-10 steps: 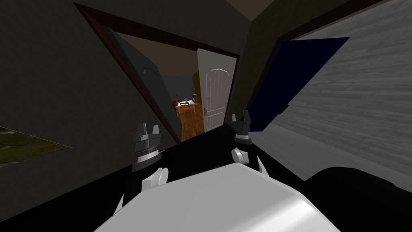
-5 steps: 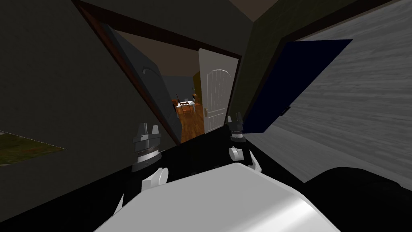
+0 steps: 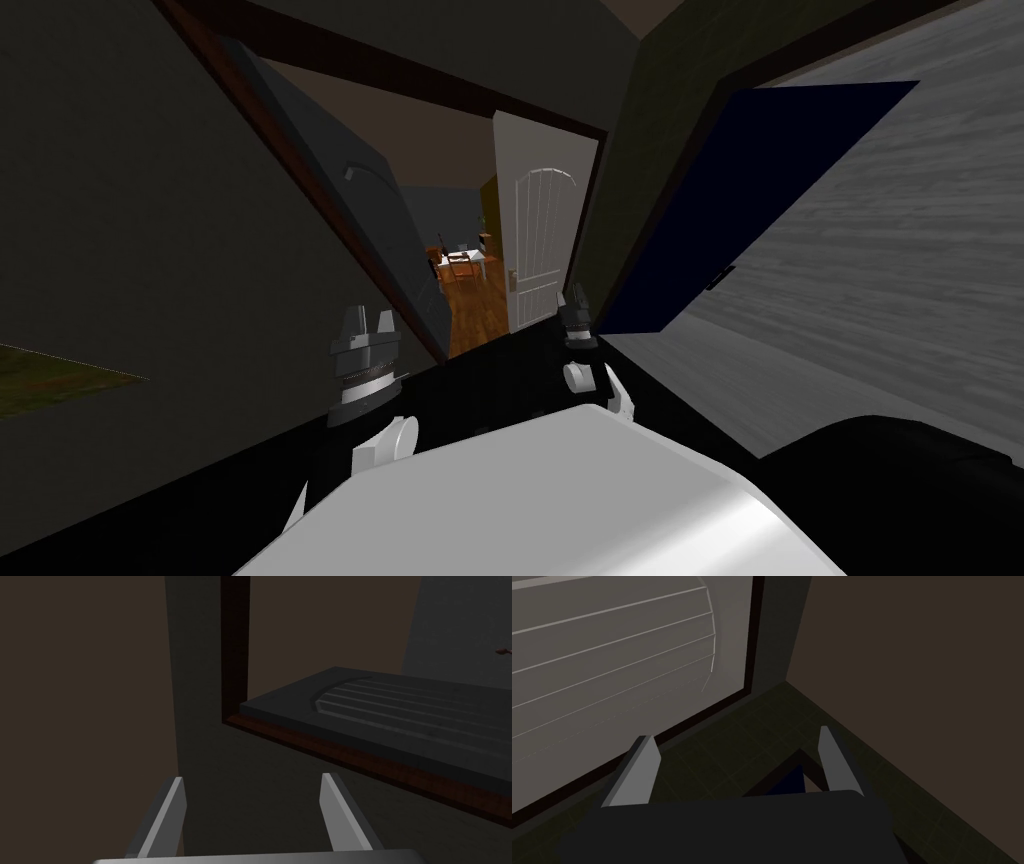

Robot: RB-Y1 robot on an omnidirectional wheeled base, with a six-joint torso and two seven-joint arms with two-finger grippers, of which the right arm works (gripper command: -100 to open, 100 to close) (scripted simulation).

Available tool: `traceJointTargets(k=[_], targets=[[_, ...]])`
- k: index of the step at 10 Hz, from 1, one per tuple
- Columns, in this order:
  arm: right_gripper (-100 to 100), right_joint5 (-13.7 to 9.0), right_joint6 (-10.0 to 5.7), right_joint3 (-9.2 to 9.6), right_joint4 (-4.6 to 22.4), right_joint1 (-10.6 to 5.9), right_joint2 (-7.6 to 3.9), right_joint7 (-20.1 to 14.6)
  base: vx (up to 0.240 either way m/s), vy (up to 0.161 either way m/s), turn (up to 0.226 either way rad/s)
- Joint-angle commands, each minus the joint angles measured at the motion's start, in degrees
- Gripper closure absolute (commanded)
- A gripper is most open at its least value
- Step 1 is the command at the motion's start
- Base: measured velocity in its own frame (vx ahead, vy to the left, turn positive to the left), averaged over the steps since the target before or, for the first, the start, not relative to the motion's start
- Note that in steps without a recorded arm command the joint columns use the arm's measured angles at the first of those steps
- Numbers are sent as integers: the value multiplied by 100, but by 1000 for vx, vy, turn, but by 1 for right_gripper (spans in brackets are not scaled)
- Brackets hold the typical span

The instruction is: Push the door open

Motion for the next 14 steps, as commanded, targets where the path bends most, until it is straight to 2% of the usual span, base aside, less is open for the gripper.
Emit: traceJointTargets(k=[1,3,4,6,7,9,10,11,12,14], targets=[[-100,48,40,-17,277,-181,-48,-70,58,-7,7],[-100,147,58,-10,633,-444,-117,-182,95,-24,17],[-100,147,58,-10,728,-444,-117,-182,63,-20,9],[-100,251,76,-3,1104,-719,-186,-299,61,-15,13],[-100,251,76,-3,1199,-719,-186,-299,58,-12,7],[-100,361,95,4,1610,-1009,-256,-424,62,-19,12],[-100,361,95,4,1697,-1009,-256,-424,58,-10,14],[-100,417,105,8,1902,-1155,-291,-486,67,-1,10],[-100,417,105,8,1947,-1155,-291,-486,49,-10,6],[-100,530,125,16,2339,-1453,-359,-614,68,-18,17]])
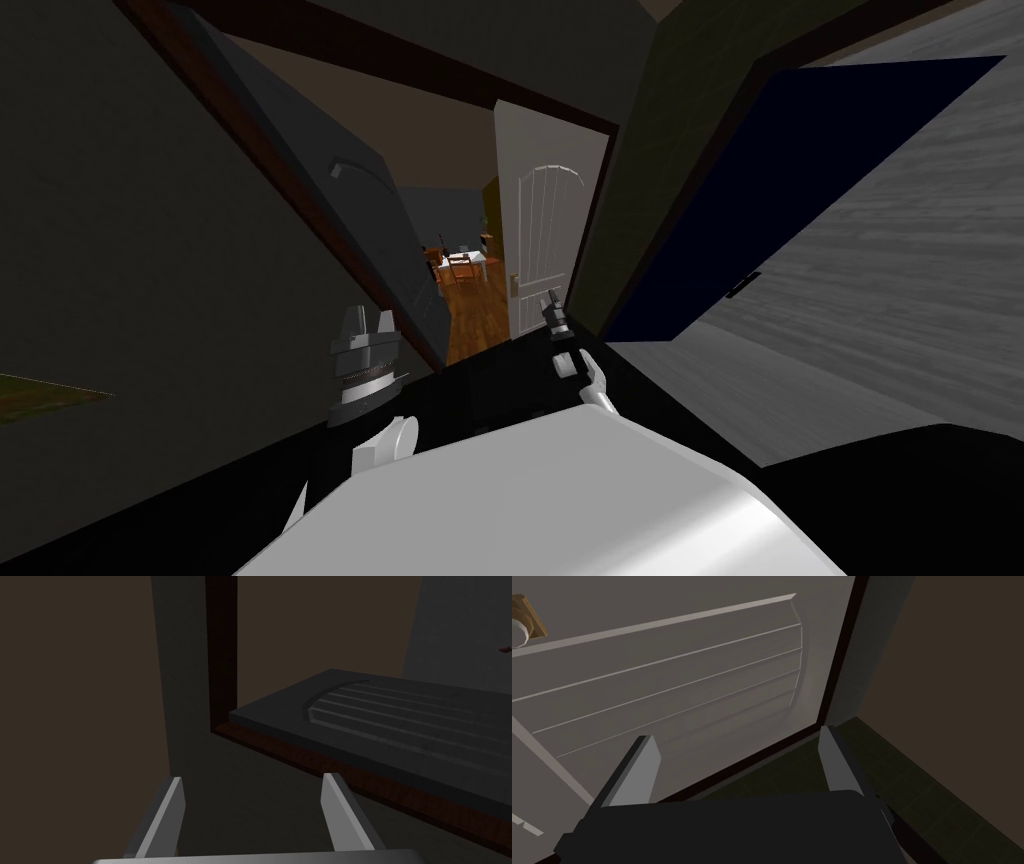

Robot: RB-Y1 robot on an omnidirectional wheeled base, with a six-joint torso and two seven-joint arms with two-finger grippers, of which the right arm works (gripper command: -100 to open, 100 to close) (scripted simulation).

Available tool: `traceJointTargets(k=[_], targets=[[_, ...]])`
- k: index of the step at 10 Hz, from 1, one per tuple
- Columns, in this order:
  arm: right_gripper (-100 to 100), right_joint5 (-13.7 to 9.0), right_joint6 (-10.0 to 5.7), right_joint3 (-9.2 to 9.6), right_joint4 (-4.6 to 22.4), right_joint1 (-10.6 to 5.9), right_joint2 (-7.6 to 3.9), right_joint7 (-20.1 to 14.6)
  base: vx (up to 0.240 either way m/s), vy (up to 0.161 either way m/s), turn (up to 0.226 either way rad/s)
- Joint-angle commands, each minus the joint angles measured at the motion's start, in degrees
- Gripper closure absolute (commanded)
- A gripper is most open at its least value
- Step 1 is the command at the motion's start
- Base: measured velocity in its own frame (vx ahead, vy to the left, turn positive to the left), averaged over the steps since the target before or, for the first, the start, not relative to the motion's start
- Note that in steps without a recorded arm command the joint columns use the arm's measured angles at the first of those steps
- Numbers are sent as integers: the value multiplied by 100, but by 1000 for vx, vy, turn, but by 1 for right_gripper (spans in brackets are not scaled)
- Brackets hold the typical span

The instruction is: Push the door open

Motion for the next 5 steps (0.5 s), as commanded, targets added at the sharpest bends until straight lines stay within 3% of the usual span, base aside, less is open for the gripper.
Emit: traceJointTargets(k=[1,2,3,4,5], targets=[[-100,29,1,-9,269,-114,-33,-54,59,-21,11],[-100,86,11,-5,455,-264,-67,-118,52,-22,8],[-100,86,11,-5,527,-264,-67,-118,48,-18,9],[-100,143,21,-2,755,-415,-101,-182,50,-9,11],[-100,143,21,-2,784,-415,-101,-182,37,-5,7]])
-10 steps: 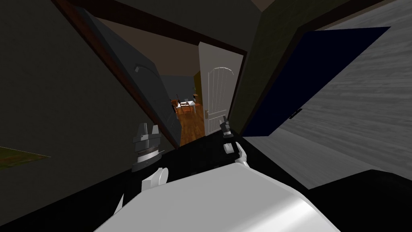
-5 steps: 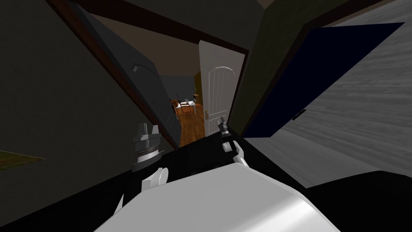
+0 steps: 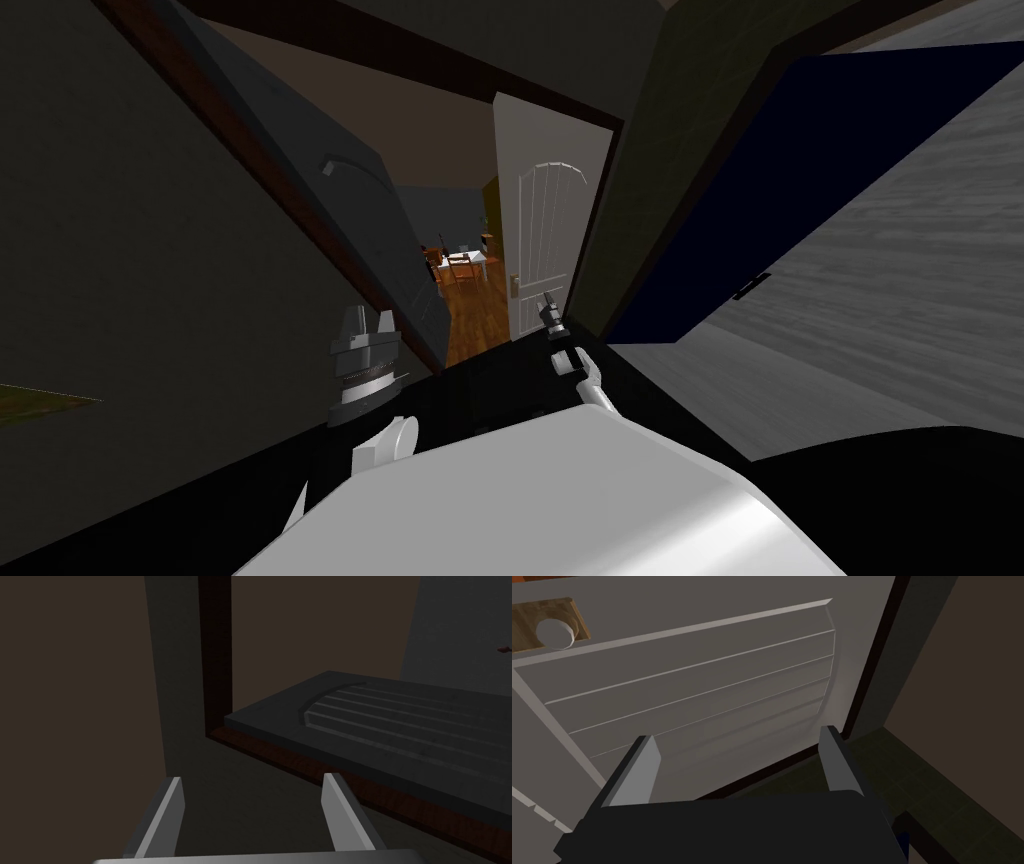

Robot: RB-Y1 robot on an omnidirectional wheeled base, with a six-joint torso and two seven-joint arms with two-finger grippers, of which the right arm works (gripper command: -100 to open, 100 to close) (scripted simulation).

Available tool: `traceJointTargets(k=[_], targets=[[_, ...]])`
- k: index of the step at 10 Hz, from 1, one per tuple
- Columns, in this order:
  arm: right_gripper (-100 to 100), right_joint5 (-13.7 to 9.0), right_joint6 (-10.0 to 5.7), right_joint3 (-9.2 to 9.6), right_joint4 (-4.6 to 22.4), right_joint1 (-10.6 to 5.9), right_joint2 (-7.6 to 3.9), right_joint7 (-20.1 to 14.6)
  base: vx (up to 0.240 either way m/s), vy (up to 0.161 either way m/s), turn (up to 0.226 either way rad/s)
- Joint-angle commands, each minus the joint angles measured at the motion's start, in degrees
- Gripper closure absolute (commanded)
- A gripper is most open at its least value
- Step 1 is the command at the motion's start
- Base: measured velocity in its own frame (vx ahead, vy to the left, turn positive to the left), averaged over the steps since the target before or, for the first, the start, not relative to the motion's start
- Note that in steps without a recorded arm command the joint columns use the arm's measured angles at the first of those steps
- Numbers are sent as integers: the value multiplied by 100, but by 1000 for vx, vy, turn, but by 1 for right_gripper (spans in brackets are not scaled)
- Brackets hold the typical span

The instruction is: Push the door open

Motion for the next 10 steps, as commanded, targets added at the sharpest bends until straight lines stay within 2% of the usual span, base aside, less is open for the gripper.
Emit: traceJointTargets(k=[1,2,3,4,5,6,7,8,9,10], targets=[[-100,65,16,1,286,-188,-36,-73,57,-7,13],[-100,122,26,5,462,-338,-69,-137,79,-24,19],[-100,122,26,5,578,-338,-69,-137,63,-26,9],[-100,179,36,9,715,-488,-102,-202,62,-19,11],[-100,179,36,9,836,-488,-102,-202,46,-13,8],[-100,234,45,12,1085,-635,-133,-264,47,-9,11],[-100,290,55,16,1218,-781,-163,-327,74,-24,15],[-100,290,55,16,1338,-781,-163,-327,62,-19,10],[-100,345,65,20,1499,-927,-194,-389,54,-11,13],[-100,345,65,20,1588,-927,-194,-389,44,-11,6]])
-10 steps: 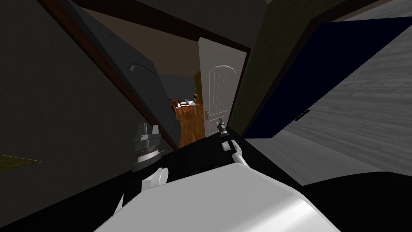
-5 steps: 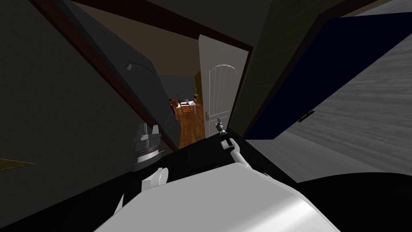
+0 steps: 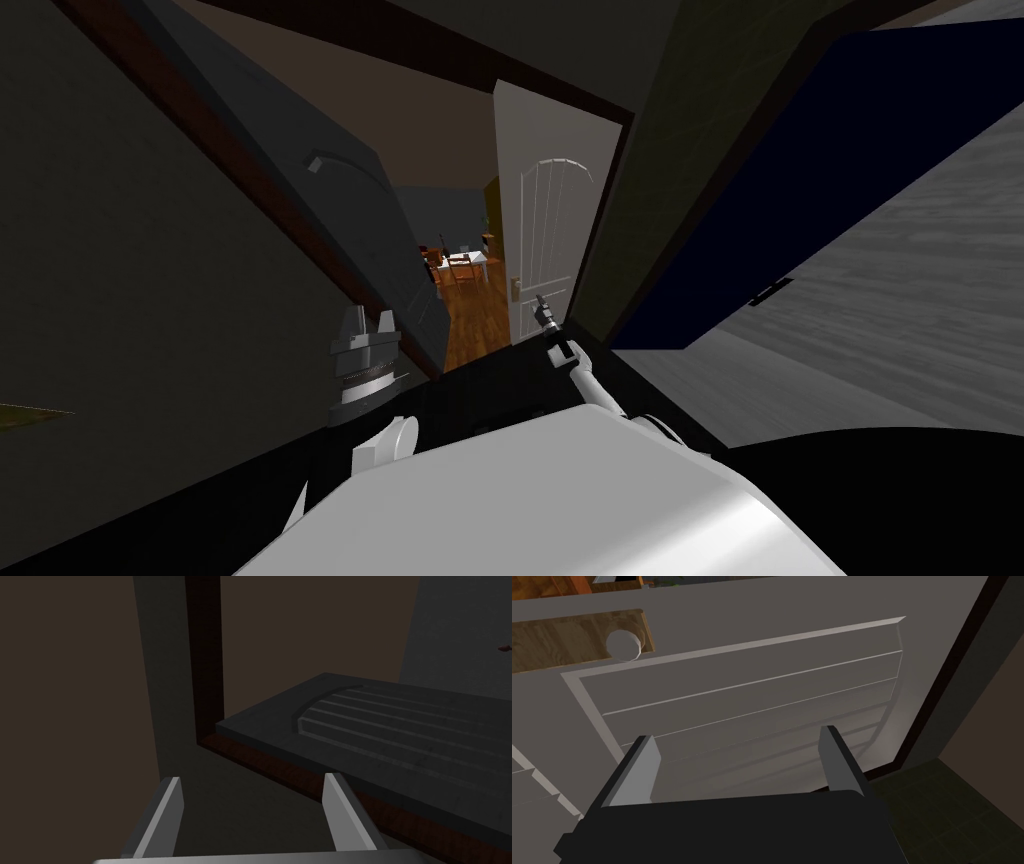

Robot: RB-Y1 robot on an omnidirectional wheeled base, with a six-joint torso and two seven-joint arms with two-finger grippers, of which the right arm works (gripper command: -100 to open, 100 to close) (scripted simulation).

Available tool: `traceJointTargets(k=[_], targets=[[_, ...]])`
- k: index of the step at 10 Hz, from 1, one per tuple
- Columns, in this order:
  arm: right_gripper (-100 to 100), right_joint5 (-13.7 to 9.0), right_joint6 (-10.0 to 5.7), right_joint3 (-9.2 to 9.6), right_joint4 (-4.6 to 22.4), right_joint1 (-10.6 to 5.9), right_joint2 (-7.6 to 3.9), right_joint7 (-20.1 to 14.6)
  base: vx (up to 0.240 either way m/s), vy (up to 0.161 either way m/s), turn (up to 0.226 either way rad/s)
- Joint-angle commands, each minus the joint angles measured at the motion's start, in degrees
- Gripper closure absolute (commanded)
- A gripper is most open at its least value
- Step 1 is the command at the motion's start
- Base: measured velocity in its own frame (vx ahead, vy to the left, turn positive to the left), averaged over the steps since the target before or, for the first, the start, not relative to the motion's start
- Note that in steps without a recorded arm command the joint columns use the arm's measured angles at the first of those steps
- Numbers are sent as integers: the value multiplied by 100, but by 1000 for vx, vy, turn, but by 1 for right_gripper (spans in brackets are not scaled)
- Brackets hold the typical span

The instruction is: Push the door open

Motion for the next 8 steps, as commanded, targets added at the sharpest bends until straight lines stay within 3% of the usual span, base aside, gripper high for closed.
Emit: traceJointTargets(k=[1,4,5,7,8], targets=[[-100,65,-32,7,286,-132,-24,-61,63,-18,10],[-100,169,-14,14,791,-407,-80,-178,65,-18,12],[-100,169,-14,14,793,-407,-80,-178,42,-8,6],[-100,267,3,21,1198,-665,-132,-289,63,-13,13],[-100,267,3,21,1236,-665,-132,-289,67,-22,9]])
